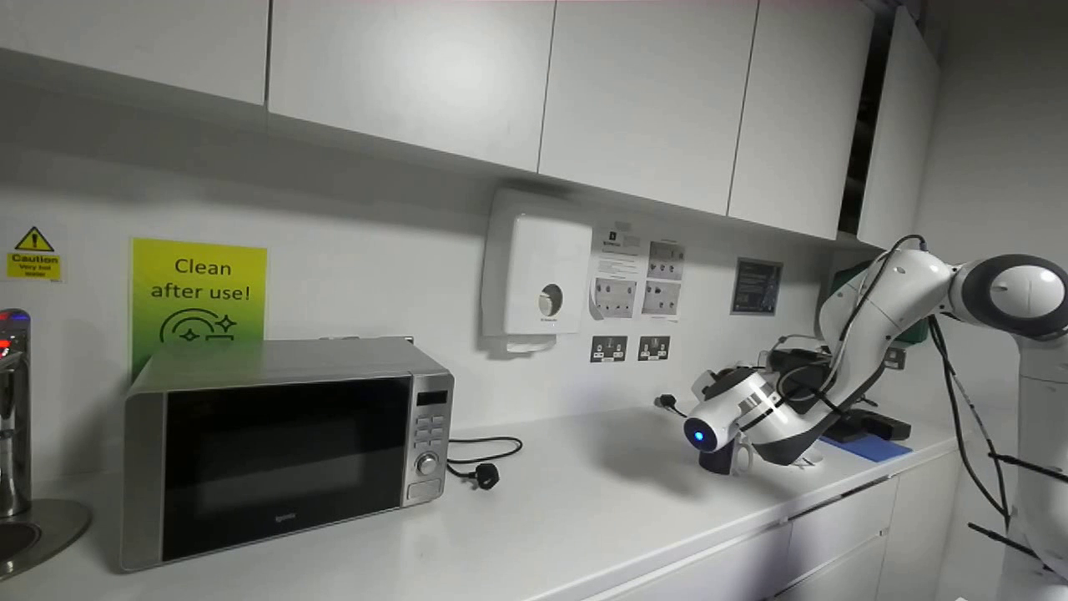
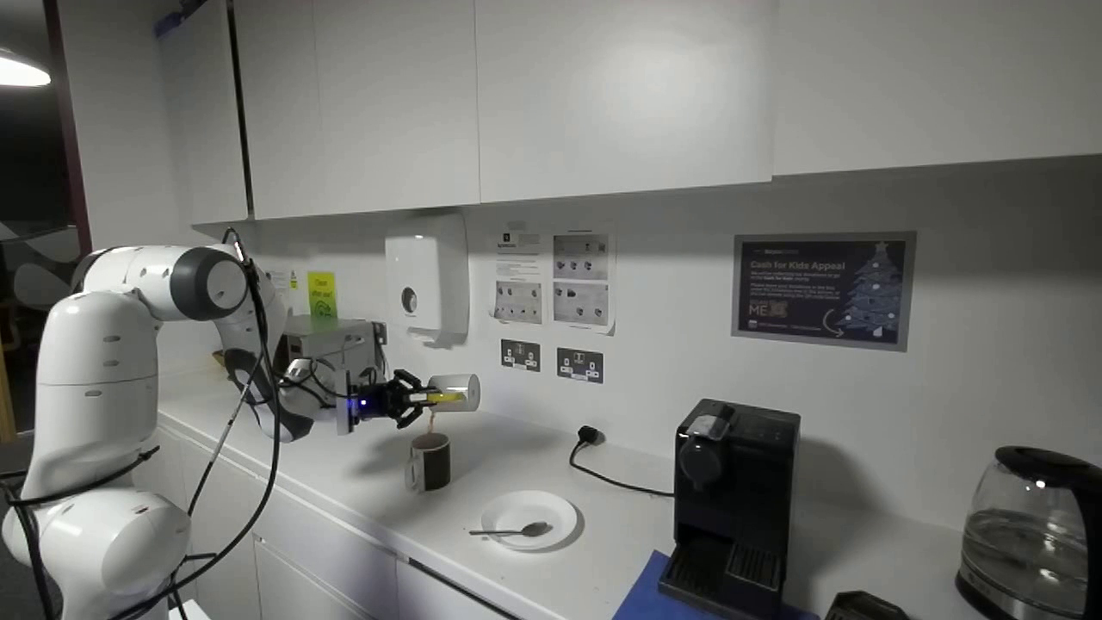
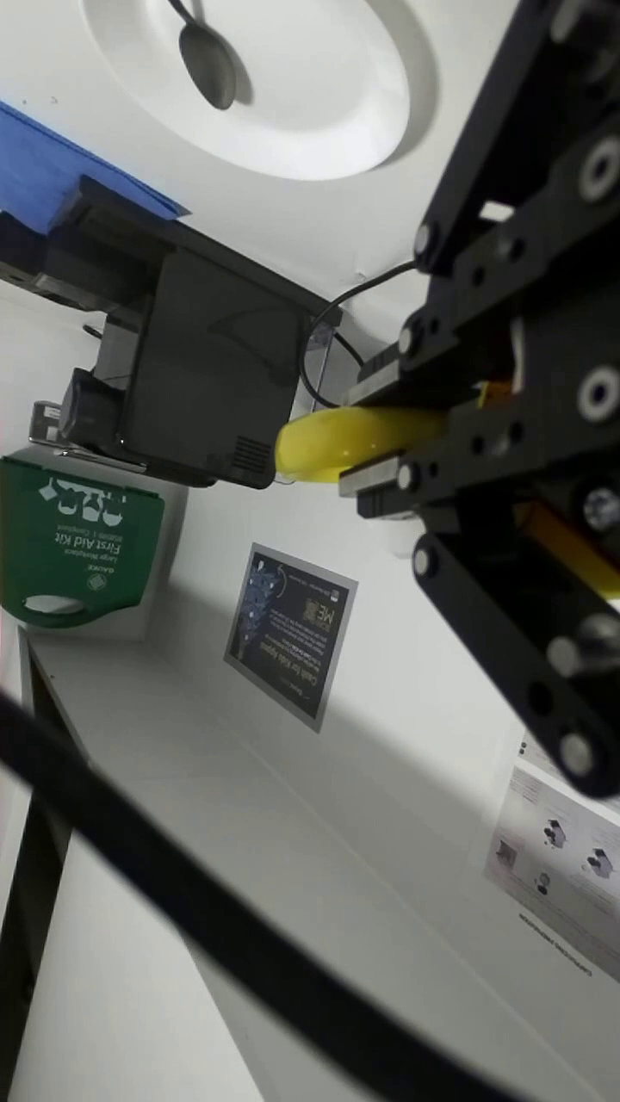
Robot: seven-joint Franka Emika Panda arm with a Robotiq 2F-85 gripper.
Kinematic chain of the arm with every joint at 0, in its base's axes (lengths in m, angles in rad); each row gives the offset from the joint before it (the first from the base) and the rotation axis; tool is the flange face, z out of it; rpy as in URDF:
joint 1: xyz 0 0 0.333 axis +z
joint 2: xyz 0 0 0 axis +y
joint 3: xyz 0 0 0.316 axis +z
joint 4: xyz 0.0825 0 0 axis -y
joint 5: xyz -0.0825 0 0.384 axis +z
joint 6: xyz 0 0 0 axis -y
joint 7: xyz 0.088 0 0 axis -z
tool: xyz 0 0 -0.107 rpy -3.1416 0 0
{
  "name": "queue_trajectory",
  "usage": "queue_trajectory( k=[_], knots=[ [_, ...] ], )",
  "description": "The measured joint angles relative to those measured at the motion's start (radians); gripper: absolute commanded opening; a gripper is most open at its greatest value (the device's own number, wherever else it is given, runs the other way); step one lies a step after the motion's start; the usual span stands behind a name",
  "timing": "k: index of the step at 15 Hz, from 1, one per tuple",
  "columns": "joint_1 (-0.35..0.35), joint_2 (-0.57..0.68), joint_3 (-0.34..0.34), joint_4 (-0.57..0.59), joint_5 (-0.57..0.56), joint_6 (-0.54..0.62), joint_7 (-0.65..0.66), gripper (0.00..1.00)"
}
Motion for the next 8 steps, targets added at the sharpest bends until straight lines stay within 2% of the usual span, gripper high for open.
queue_trajectory(
  k=[8],
  knots=[
    [0.0, 0.0, 0.0, -0.001, -0.005, 0.0, 0.0, 0.04]
  ],
)
